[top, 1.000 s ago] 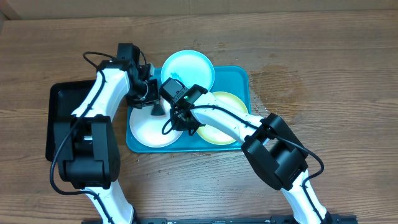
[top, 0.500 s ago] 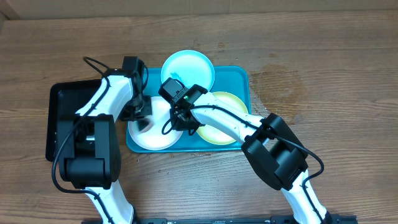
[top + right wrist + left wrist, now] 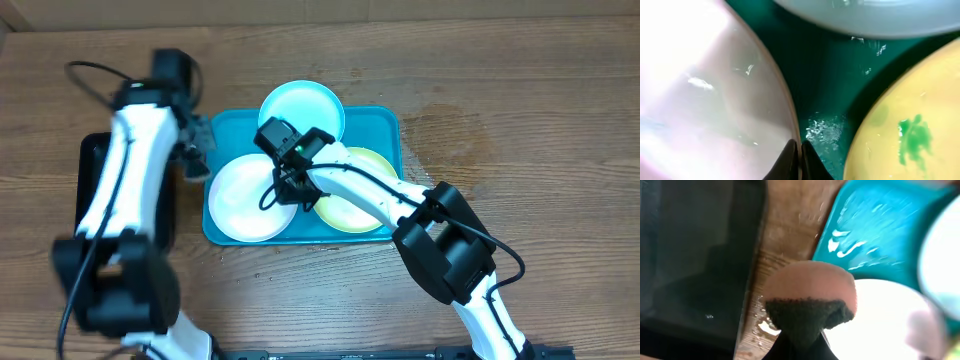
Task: Clean dirty plates on tray and stack at the side
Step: 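Lift the white plate with the right gripper and move it right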
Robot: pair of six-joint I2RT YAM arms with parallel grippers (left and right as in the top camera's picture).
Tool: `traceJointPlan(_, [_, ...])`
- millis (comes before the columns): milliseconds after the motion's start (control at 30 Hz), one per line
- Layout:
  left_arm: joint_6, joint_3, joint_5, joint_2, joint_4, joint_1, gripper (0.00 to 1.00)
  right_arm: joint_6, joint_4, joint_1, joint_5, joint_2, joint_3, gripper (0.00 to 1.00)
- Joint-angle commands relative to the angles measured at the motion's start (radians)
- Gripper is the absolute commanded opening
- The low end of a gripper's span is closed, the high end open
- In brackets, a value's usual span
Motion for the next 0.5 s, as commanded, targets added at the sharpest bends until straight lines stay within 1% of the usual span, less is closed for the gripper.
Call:
traceJointPlan(0, [-0.022, 0.026, 0.189, -0.126, -0.033, 0.124, 0.04, -0.109, -0.055, 0.019, 0.111, -0.059, 0.127, 0.04])
traceJointPlan(67, [-0.022, 0.026, 0.211, -0.153, -0.063, 0.188, 0.05, -0.127, -0.120, 0.035, 0.242, -0.067, 0.199, 0.04])
traceJointPlan(100, [-0.023, 0.026, 0.211, -0.169, -0.084, 0.262, 0.04, -0.128, -0.190, 0.053, 0.373, -0.068, 0.270, 0.04])
traceJointPlan(200, [-0.097, 0.024, 0.214, -0.169, -0.104, 0.365, 0.04, -0.130, -0.314, 0.094, 0.594, -0.068, 0.388, 0.04])
traceJointPlan(267, [-0.129, 0.018, 0.214, -0.168, -0.110, 0.416, 0.04, -0.139, -0.368, 0.121, 0.695, -0.068, 0.443, 0.04])
traceJointPlan(367, [-0.177, 0.008, 0.214, -0.168, -0.116, 0.468, 0.04, -0.253, -0.422, 0.173, 0.801, -0.068, 0.501, 0.04])
traceJointPlan(467, [-0.178, 0.006, 0.204, -0.168, -0.118, 0.483, 0.04, -0.397, -0.436, 0.224, 0.895, -0.068, 0.518, 0.04])
